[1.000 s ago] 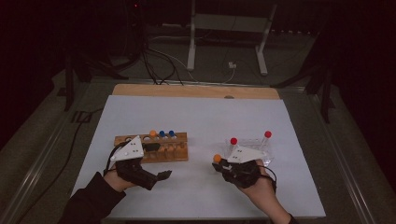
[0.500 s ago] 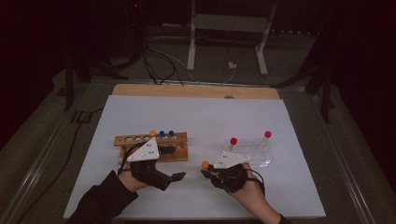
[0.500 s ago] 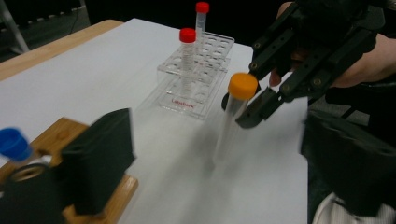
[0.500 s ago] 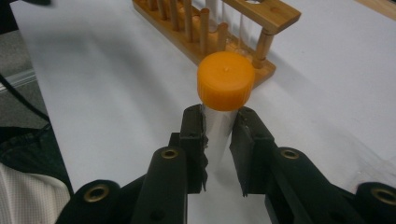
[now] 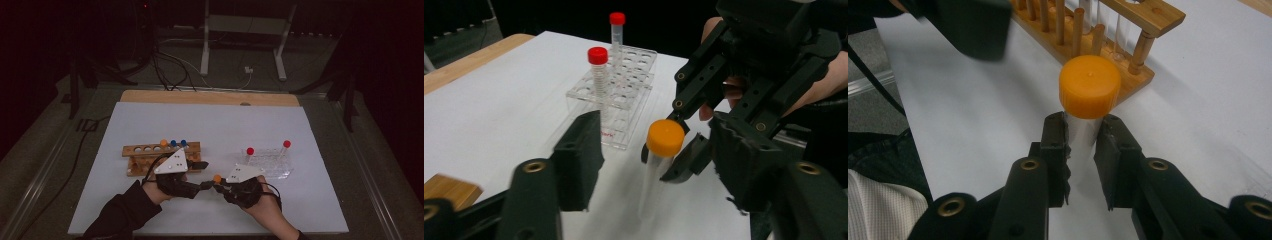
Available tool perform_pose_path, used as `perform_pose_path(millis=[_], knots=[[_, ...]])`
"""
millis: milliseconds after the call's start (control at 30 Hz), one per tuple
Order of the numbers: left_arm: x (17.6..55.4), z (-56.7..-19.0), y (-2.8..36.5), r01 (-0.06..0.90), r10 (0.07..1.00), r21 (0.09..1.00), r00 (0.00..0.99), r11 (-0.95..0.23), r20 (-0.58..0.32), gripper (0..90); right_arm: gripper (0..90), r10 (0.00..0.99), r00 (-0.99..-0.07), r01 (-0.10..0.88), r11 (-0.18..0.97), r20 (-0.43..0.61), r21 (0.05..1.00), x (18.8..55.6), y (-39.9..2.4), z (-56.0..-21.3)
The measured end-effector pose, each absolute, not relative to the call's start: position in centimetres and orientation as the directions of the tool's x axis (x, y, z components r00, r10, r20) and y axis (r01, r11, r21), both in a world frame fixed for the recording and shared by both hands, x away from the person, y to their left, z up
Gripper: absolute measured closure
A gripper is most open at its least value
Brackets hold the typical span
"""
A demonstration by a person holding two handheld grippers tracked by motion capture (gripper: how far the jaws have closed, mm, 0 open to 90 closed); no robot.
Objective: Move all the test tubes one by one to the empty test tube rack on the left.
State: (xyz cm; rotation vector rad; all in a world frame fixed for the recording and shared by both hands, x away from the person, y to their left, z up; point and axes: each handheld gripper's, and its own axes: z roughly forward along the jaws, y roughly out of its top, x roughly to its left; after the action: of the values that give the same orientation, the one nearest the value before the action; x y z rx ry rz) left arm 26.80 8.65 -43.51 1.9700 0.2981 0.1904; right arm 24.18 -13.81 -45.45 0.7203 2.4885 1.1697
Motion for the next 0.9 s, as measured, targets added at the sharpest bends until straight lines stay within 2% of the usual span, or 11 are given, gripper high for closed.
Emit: perform_pose_path(millis=[500,767,800,900], knots=[[27.0,-44.2,6.8,0.077,0.259,0.896,0.965,-0.438,0.043,70.0,74.6,0.555,-0.83,0.309,0.537,-0.053,0.785,24.1,-13.9,-45.3],[27.3,-44.0,6.9,0.076,0.249,0.897,0.968,-0.435,0.038,71.8,74.1,0.558,-0.829,0.308,0.526,-0.049,0.793,24.1,-14.0,-45.2],[27.2,-43.8,6.9,0.072,0.249,0.897,0.968,-0.436,0.044,71.8,73.3,0.557,-0.83,0.308,0.519,-0.042,0.797,24.2,-14.1,-45.2],[27.2,-43.4,7.3,0.069,0.254,0.899,0.966,-0.432,0.048,71.8,57.8,0.563,-0.824,0.294,0.518,-0.061,0.803,24.1,-14.1,-45.1]])
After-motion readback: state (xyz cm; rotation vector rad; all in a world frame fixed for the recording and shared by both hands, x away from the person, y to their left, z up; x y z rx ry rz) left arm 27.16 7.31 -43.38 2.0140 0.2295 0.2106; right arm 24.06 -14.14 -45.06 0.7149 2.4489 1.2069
